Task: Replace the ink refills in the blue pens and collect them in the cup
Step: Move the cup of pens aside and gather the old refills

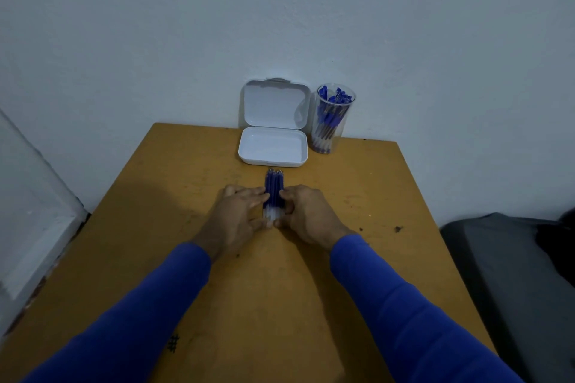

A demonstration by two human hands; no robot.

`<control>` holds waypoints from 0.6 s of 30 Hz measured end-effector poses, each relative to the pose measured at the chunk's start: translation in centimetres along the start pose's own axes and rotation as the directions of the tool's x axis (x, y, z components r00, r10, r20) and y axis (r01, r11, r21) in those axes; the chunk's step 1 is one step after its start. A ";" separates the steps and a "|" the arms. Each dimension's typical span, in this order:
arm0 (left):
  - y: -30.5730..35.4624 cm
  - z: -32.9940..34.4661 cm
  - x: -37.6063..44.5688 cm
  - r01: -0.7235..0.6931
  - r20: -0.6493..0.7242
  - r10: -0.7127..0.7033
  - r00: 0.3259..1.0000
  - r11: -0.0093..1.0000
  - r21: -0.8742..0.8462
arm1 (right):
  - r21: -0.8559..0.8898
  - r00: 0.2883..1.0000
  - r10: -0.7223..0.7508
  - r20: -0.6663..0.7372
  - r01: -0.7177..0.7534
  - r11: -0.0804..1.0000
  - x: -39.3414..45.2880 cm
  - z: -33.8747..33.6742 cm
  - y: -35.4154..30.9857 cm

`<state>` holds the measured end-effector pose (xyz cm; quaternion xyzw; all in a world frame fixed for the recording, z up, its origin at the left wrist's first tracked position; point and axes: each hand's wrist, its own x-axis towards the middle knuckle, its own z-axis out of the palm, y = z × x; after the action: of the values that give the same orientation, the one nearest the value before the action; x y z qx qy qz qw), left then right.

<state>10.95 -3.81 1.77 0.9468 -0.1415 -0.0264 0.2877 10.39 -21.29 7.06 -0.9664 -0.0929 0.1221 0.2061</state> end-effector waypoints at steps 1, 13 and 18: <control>0.0 0.0 0.0 -0.002 -0.002 0.002 1.000 1.000 0.011 | -0.006 1.000 0.011 0.015 -0.011 1.000 0.2 0.0 -0.1; 0.1 0.3 0.2 0.016 -0.005 -0.016 1.000 1.000 0.021 | 0.007 1.000 0.023 -0.001 -0.023 1.000 1.0 0.5 0.1; 0.1 0.4 0.0 0.017 -0.020 -0.016 1.000 0.999 0.045 | -0.015 0.999 0.000 -0.052 -0.001 1.000 0.8 0.6 0.1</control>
<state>10.91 -4.12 1.48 0.9544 -0.1315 -0.0165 0.2676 10.98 -20.98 6.31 -0.9708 -0.0882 0.0964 0.2012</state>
